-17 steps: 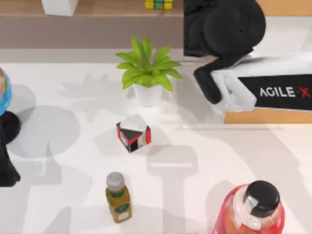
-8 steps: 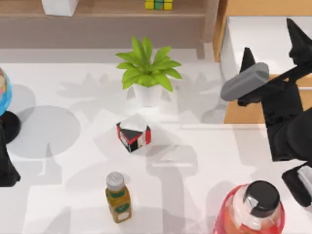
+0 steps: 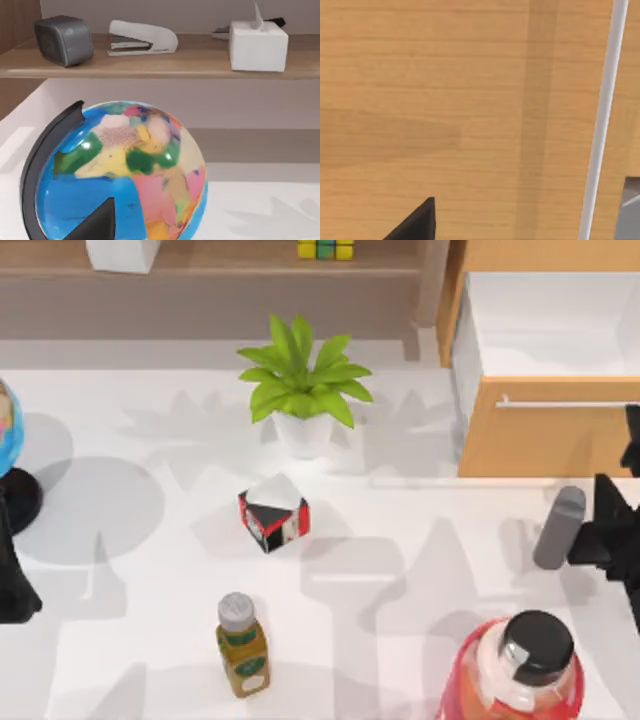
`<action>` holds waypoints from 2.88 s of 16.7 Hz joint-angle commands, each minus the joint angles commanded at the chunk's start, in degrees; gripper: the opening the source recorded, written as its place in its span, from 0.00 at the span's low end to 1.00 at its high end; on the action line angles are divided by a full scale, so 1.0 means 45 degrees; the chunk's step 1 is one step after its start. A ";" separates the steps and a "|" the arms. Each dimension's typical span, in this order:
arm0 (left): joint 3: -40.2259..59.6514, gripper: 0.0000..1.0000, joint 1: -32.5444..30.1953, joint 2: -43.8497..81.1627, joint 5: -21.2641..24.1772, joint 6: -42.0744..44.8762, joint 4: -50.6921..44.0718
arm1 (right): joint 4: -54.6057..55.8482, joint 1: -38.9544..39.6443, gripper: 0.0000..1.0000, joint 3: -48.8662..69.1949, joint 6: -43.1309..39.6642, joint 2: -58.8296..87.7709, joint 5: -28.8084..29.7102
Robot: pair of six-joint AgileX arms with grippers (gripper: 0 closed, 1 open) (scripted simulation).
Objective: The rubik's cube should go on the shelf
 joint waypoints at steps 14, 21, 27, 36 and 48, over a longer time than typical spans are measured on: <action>0.0000 1.00 0.0000 0.0000 0.0000 0.0000 0.0000 | -0.0903 -0.0448 1.00 0.1117 -0.0006 0.0207 -0.0445; 0.0000 1.00 0.0000 0.0000 0.0000 0.0000 0.0000 | -0.0982 -0.0488 0.85 0.1199 -0.0004 0.0209 -0.0485; 0.0000 1.00 0.0000 0.0000 0.0000 0.0000 0.0000 | -0.0982 -0.0488 0.40 0.1199 -0.0004 0.0209 -0.0485; 0.0000 1.00 0.0000 0.0000 0.0000 0.0000 0.0000 | -0.0982 -0.0488 0.00 0.1199 -0.0004 0.0209 -0.0485; 0.0000 1.00 0.0000 0.0000 0.0000 0.0000 0.0000 | -0.2399 -0.1063 0.00 0.3255 -0.0012 0.0855 -0.1059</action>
